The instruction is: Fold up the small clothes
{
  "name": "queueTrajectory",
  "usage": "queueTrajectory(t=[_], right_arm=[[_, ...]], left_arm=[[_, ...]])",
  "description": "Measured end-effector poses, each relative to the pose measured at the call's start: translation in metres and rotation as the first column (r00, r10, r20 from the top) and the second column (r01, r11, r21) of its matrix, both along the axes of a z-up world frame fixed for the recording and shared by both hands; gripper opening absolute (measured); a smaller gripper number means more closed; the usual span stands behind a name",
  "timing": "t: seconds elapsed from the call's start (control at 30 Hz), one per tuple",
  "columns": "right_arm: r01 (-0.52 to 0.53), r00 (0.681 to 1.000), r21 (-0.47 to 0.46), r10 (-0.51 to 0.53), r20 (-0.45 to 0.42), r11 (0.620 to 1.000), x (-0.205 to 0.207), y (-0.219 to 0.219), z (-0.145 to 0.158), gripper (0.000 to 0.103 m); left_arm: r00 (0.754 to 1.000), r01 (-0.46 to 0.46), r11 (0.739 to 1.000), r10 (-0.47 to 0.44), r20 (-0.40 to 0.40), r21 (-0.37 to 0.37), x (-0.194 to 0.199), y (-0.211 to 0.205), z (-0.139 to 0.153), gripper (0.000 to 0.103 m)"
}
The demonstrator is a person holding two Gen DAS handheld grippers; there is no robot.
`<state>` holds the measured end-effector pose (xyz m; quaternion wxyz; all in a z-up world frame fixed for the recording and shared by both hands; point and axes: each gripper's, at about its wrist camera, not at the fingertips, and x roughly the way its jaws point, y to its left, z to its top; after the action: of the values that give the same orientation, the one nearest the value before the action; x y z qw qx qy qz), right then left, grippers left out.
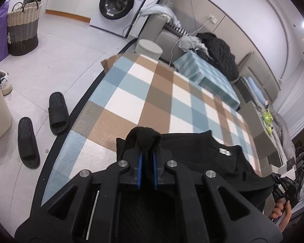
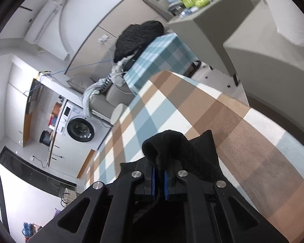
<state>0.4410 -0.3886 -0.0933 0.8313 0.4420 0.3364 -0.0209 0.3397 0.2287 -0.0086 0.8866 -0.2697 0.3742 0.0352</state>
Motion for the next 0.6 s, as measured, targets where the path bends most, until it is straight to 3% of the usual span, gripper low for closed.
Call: queueTrajectory(t=[0.07, 0.13, 0.17, 0.27, 0.43, 0.6], right_arm=[[0.009, 0.999, 0.004, -0.009, -0.039, 1.000, 0.008, -0.003, -0.008, 0.017], [0.019, 0.998, 0.033, -0.017, -0.059, 0.999, 0.009, -0.006, -0.018, 0.045], [0.024, 0.998, 0.051, -0.021, -0.057, 0.998, 0.008, -0.008, -0.020, 0.046], [-0.008, 0.999, 0.025, 0.009, -0.047, 1.000, 0.006, -0.011, -0.017, 0.046], [-0.079, 0.996, -0.100, 0.073, -0.059, 0.992, -0.008, -0.011, -0.006, 0.047], [-0.143, 0.987, -0.249, 0.120, -0.105, 0.958, -0.015, -0.007, -0.001, 0.049]], left_arm=[[1.000, 0.004, 1.000, -0.003, -0.029, 0.004, 0.010, 0.000, -0.009, 0.015], [0.999, 0.003, 1.000, -0.002, -0.046, 0.008, 0.015, 0.000, -0.015, 0.033], [0.999, -0.005, 1.000, 0.005, -0.041, 0.011, 0.016, 0.000, -0.016, 0.041], [0.999, -0.022, 0.999, 0.023, -0.023, 0.031, 0.012, 0.002, -0.012, 0.051], [1.000, -0.014, 0.995, 0.015, -0.010, 0.099, -0.004, -0.001, -0.002, 0.051], [1.000, -0.004, 0.988, 0.008, -0.024, 0.154, -0.014, -0.001, 0.000, 0.062]])
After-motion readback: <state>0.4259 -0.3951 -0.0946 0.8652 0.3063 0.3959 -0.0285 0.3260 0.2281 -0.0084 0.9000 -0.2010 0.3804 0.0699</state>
